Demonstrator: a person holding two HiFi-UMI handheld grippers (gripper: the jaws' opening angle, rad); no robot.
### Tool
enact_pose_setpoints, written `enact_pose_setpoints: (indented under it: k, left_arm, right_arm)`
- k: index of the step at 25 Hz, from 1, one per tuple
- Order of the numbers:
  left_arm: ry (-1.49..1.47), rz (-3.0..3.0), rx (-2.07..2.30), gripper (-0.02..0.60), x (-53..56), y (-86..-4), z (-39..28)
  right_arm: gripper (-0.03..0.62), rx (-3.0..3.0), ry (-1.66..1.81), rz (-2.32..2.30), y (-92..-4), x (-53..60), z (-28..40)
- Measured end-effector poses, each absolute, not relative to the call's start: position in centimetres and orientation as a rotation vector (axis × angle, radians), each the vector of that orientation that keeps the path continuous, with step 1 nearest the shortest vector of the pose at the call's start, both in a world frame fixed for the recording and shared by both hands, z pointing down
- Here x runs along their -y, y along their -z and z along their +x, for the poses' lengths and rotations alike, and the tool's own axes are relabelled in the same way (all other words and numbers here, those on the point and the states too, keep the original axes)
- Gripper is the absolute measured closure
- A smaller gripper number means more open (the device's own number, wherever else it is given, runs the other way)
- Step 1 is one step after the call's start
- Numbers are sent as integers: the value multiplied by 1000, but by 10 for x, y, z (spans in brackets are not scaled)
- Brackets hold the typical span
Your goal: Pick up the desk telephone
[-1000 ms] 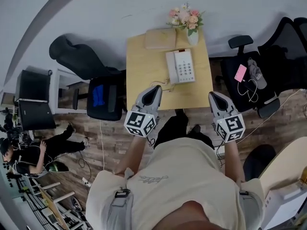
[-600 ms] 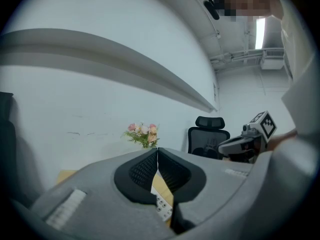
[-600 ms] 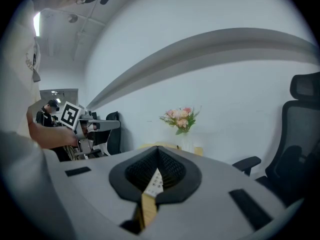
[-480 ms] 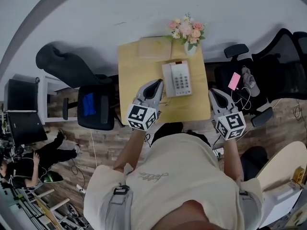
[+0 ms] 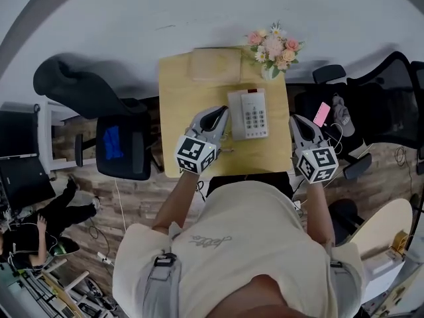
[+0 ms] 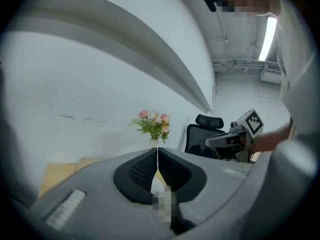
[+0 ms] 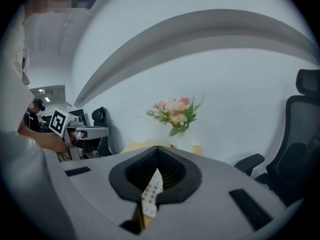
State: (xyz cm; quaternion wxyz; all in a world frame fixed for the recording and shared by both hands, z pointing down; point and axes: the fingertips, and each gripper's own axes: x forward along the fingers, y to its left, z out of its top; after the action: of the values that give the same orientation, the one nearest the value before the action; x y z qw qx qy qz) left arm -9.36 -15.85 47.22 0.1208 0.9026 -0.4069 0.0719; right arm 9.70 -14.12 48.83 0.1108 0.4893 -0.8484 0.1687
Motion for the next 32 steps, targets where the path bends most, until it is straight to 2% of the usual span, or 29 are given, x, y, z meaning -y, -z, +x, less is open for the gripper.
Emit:
enact_pose_setpoints:
  k: [17,23,27,32]
  left_arm:
    - [-222,2333,1188,555,198,-559,-99]
    - [-190,2175,1098,414,203,-604,-99]
    - [-134,2074,1008,330,207,-630,-97]
    - [-94,1942,884,287,208,-663,-93]
  right_arm:
    - [594,2493,-644,1025,-586,209,73]
    - [581,2481,-791,976,-622,225,74]
    - [502,2438,-894,936,-646,228,75]
    - [417,2375,-1151,861,-675,223,68]
